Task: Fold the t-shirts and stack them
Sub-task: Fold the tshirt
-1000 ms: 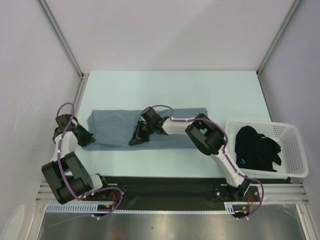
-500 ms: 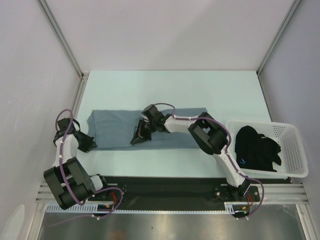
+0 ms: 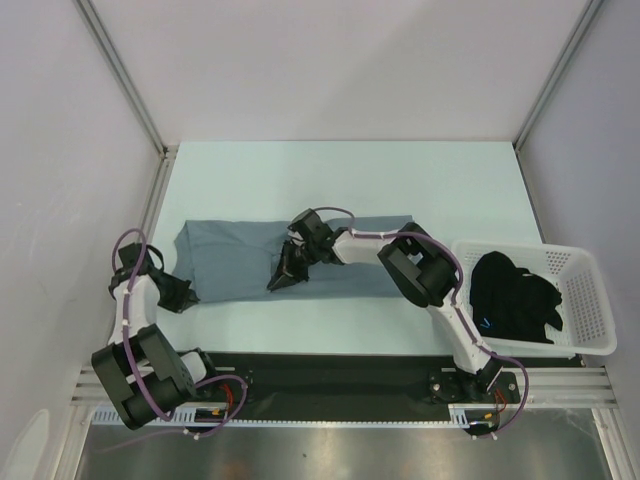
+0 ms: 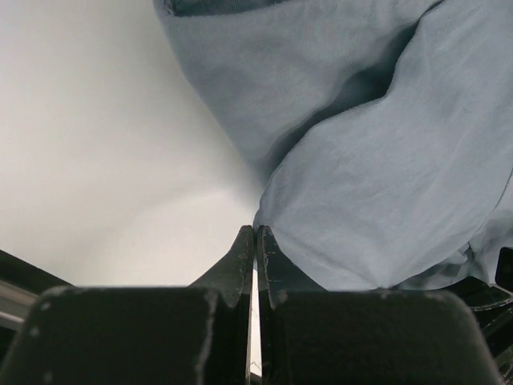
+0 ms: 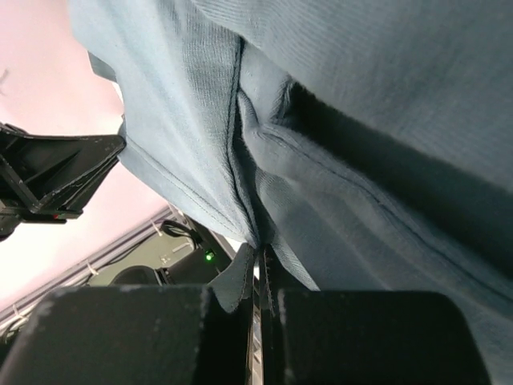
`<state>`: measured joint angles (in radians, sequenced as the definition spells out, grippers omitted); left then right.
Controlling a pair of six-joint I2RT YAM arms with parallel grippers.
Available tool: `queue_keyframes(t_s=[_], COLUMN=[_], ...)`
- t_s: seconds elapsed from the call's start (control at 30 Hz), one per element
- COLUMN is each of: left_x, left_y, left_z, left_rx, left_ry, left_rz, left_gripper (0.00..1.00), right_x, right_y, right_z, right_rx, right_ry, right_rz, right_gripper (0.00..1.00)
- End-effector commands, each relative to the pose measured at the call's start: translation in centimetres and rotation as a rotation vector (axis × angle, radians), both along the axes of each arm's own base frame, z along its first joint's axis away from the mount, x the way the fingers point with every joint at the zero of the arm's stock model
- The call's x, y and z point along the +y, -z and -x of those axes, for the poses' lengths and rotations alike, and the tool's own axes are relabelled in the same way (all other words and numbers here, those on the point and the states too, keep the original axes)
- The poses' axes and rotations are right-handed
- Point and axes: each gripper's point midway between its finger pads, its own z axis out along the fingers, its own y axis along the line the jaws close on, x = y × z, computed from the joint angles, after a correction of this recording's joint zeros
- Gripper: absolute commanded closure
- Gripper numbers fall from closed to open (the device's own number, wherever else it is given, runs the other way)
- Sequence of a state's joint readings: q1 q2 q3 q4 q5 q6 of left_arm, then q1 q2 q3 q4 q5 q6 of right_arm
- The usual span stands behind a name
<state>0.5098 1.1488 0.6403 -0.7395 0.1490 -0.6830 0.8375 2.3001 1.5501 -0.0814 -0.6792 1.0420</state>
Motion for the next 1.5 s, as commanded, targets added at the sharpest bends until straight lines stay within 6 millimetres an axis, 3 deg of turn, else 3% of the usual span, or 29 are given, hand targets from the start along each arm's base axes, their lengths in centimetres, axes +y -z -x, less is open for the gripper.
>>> queue_keyframes(t_s=[0.0, 0.4, 0.7, 0.9, 1.23, 1.4, 1.47], left_x=[0.5, 2.0, 1.9, 2.7, 3.1, 3.3, 3.8], left_y=[-0.5, -4.0, -5.0, -5.1, -4.2, -3.7, -4.1], left_z=[-0.5, -6.0, -9.5, -11.0, -12.6, -13.6, -14.3], left_rx=[-0.030, -0.207, -0.260, -0.260, -0.254, -0.246, -0.258], left_ry=[-0.024, 0.056, 0.095, 0.091, 0.102, 0.113, 0.118], left_rz=[-0.020, -0.039, -0.007, -0.005, 0.005, 0.011, -0.006], left_gripper=[1.00, 0.96, 0.91, 0.90, 0.84, 0.94, 0.94], right_x=[0.2, 0.8, 1.5, 1.9, 2.0, 2.5, 2.8], right_y=[-2.8, -2.9, -3.0, -3.4, -2.8, -3.2, -3.6], right_z=[-0.7, -3.3, -4.9, -6.5, -8.7, -10.4, -11.3], right_rx=[-0.050, -0.033, -0.023, -0.026, -0.006, -0.005, -0.014], right_ry=[-0.040, -0.034, -0.015, 0.009, 0.057, 0.081, 0.098], right_rz=[-0.067, -0.127, -0.153, -0.169, -0.185, -0.205, -0.233], right_gripper=[0.98, 0.97, 0.95, 0.95, 0.84, 0.84, 0.79])
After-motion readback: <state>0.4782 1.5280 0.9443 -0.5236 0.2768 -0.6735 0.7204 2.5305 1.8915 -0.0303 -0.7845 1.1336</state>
